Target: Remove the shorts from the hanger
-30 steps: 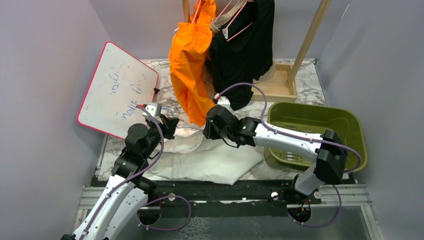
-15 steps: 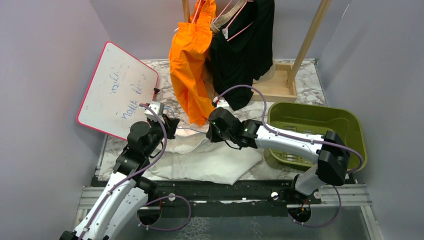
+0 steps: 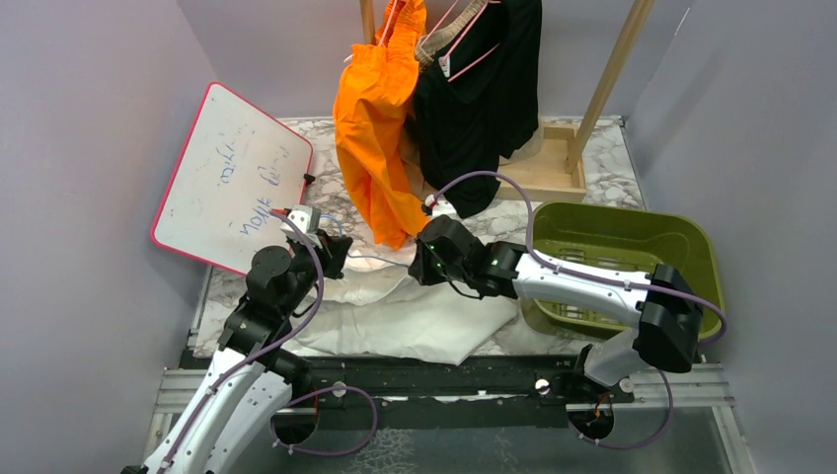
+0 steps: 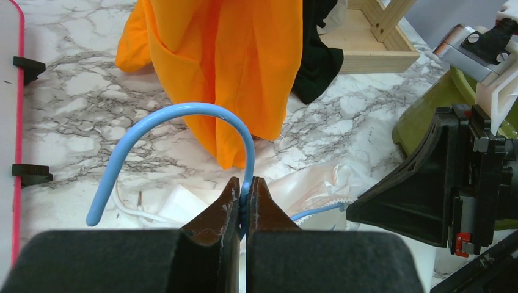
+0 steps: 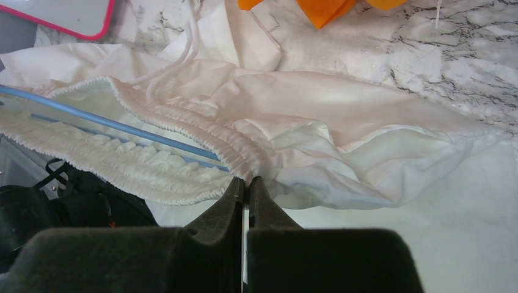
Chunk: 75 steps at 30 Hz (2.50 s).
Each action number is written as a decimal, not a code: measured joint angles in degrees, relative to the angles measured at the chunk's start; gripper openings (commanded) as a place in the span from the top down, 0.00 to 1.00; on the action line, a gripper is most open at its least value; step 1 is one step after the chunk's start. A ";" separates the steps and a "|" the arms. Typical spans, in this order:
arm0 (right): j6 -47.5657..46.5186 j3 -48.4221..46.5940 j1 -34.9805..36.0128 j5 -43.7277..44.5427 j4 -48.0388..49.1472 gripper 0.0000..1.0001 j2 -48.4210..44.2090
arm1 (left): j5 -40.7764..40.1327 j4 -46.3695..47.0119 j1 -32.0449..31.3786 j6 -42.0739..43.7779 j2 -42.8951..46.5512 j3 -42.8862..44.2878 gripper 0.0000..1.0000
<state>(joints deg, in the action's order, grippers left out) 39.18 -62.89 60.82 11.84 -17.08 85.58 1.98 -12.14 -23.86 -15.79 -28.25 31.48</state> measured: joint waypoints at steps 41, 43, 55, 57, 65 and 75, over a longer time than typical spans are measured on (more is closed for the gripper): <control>-4.85 3.06 -2.95 13.66 -6.12 0.99 -2.67 | -3.41 -3.39 -0.02 -0.07 4.52 1.31 1.00; -4.66 4.13 -5.31 13.79 -6.01 0.99 -2.86 | -4.31 -3.26 -0.02 -0.39 6.05 1.33 1.00; -8.63 11.76 -7.32 -0.83 3.02 0.80 -4.83 | -3.91 -0.24 -0.11 -2.27 4.42 1.33 1.00; -9.18 11.74 -7.32 -1.75 3.17 0.70 -4.46 | -3.39 0.70 -0.11 -2.47 3.21 1.33 1.00; -15.13 15.21 -7.43 -3.74 4.57 0.34 -13.18 | -2.21 1.40 -0.11 -1.29 -0.76 1.73 1.00; -37.79 22.62 -7.67 -13.27 18.14 0.30 -19.89 | 4.33 1.53 0.02 1.60 -0.42 1.73 1.00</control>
<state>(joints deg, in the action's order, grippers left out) 1.39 -40.27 53.15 -1.43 1.06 65.69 6.31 -10.61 -23.83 -14.20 -28.67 33.21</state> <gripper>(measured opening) 0.705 0.028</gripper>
